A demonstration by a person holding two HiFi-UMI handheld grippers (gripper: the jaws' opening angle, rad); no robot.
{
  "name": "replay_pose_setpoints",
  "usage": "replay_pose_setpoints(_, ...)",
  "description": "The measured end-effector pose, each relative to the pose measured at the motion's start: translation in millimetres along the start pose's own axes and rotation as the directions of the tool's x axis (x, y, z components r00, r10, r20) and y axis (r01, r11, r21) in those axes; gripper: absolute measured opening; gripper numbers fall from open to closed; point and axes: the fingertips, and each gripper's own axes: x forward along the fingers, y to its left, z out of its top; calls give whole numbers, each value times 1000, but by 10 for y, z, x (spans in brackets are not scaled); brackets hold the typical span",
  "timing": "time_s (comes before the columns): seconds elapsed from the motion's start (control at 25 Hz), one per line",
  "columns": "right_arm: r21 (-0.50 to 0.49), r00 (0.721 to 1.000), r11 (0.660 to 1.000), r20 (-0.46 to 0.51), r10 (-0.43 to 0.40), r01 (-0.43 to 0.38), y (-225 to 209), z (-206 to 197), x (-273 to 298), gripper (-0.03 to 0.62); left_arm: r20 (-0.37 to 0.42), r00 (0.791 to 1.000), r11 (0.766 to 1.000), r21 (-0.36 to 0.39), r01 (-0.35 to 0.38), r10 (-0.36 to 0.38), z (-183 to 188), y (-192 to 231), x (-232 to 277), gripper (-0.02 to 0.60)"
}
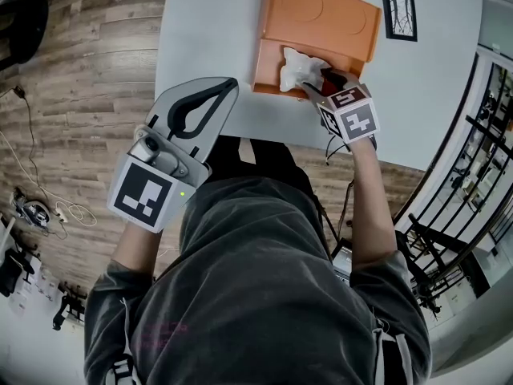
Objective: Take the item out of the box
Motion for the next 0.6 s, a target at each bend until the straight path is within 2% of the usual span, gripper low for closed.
replay_pose_setpoints(0.24,-3,998,1000,-55,13,-13,15,-75,48,186,0,1000,1000,-12,-11,11,-15,17,-26,8)
replay_pose_setpoints(0.6,0,996,1000,-89,19,-19,30,-148,111,143,1,1000,1000,-12,-22,22,-39,55,-43,8)
